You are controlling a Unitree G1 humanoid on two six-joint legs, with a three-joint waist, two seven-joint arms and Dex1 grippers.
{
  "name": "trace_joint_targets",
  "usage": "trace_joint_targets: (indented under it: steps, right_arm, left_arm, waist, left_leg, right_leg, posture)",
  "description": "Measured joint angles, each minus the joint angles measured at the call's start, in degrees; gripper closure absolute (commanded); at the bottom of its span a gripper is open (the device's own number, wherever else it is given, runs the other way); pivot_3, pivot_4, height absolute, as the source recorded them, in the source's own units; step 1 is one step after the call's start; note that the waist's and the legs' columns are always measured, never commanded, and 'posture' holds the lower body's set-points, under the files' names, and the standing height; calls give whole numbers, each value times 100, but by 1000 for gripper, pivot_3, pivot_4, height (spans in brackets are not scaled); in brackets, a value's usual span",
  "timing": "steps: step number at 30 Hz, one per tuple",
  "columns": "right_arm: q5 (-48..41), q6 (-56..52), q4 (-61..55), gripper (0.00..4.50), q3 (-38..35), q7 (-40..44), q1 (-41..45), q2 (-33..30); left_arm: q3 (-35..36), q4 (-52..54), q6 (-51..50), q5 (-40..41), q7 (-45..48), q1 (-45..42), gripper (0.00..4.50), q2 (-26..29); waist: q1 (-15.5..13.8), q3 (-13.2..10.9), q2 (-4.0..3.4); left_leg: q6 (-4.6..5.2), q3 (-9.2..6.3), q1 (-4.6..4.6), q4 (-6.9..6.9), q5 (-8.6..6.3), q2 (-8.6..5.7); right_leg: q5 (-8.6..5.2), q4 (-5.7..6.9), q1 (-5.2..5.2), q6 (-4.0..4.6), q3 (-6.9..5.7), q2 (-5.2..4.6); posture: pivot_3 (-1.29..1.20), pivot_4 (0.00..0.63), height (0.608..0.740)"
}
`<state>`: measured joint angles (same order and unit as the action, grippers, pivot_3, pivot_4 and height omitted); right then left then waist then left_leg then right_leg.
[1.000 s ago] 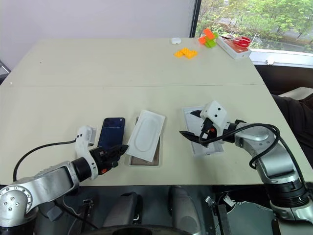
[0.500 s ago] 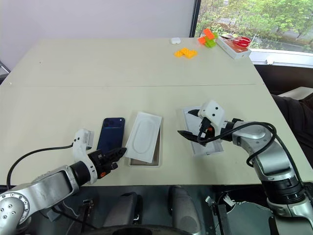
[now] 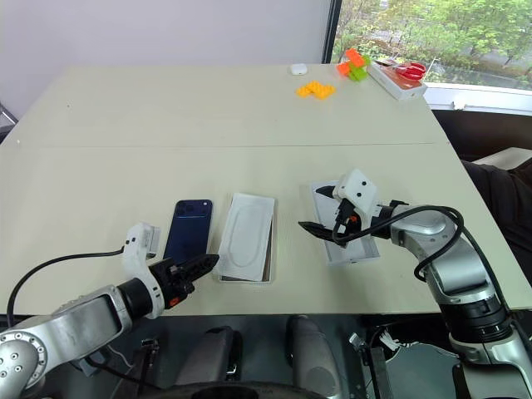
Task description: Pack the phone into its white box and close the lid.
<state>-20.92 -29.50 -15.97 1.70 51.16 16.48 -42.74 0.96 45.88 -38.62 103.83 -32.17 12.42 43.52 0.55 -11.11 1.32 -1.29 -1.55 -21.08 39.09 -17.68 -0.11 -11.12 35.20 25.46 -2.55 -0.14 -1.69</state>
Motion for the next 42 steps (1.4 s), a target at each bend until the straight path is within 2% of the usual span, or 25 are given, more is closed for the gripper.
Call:
trace_joint_targets:
  steps: [2, 5, 10, 11, 13, 16, 19, 21, 26, 31, 42]
  right_arm:
    - [3, 4, 20, 0, 4, 4, 31, 3]
    - [14, -2, 48, 0, 23, -5, 93, 34]
    - [-82, -320, 1, 0, 45, -82, 311, 184]
    - [-127, -460, -42, 563, 73, -102, 366, 212]
    - [-213, -709, -274, 1379, 221, -101, 454, 251]
    - [-297, -1070, -646, 2943, 544, -97, 569, 316]
    - [-58, -1456, -818, 4460, 1229, -436, 955, 693]
    - [137, -1721, -826, 4460, 1608, -766, 1193, 1028]
    - [470, -2243, -826, 4460, 2114, -1103, 1560, 1120]
    - [727, -2728, -683, 4460, 2547, -1304, 1888, 1324]
    - [961, -3223, -38, 4460, 2913, -1405, 2210, 1530]
  left_arm:
    - [13, 36, 21, 101, 152, 151, 73, 132]
    - [234, 109, 21, 269, 579, 421, 73, 342]
    - [1205, 148, 46, 411, 1641, 834, 73, 556]
    - [1429, 158, 52, 258, 1893, 887, 18, 576]
    - [1817, 147, 72, -297, 2314, 936, 18, 606]
    - [2179, 156, 321, -1760, 3077, 984, 18, 601]
    - [1993, 138, 745, -3822, 4355, 1307, 18, 991]
    - [1870, 71, 1067, -4692, 5169, 1525, 18, 1026]
    - [1902, -534, 1498, -5576, 6303, 1689, 18, 774]
    - [2267, -813, 1549, -5698, 7008, 1645, 18, 594]
    - [2352, -869, 1505, -5696, 7705, 1702, 18, 283]
  waist:
    - [3, -1, -1]
    - [6, -2, -2]
    - [7, -6, -9]
    - [5, -6, -9]
    - [8, -7, -11]
    - [7, -7, -11]
    - [47, -7, -11]
    - [47, -7, -13]
    - [8, -8, -12]
    - [48, -9, -11]
    - [48, -8, -11]
  left_leg:
    - [0, 0, 0, -1, 0, 1]
    - [1, 0, 0, -1, 0, 2]
    - [1, 1, -1, -2, 0, 3]
    - [1, 1, -2, -2, 0, 2]
    - [1, 1, -3, -3, -1, 2]
    - [0, 2, -3, -4, -1, 1]
    - [0, 7, -5, -7, -1, 2]
    - [0, 6, -23, -8, -1, 6]
    - [0, 4, -41, -8, -1, 11]
    - [1, 1, -40, -8, -2, 15]
    - [2, 0, -40, -9, -1, 20]
  right_leg:
    - [0, -1, 0, 0, 0, 1]
    - [-1, -1, 1, -1, -1, 2]
    - [-2, -4, 2, -1, -3, 3]
    - [-2, -5, 3, -1, -3, 3]
    - [-2, -5, 4, -1, -4, 5]
    - [-3, -7, 5, -1, -4, 7]
    - [-3, -9, 13, 0, -3, 10]
    - [-2, -7, 32, 1, -3, 10]
    - [-2, -8, 49, 1, -4, -2]
    - [-2, -6, 56, 0, -4, -1]
    - [-1, 0, 60, -1, -3, 5]
  posture:
    - [0, 150, 726]
    - [0, 150, 726]
    - [0, 150, 726]
    - [0, 150, 726]
    - [0, 150, 726]
    - [0, 150, 726]
    - [0, 150, 726]
    - [0, 150, 726]
    - [0, 150, 726]
    - [0, 150, 726]
    - [0, 150, 726]
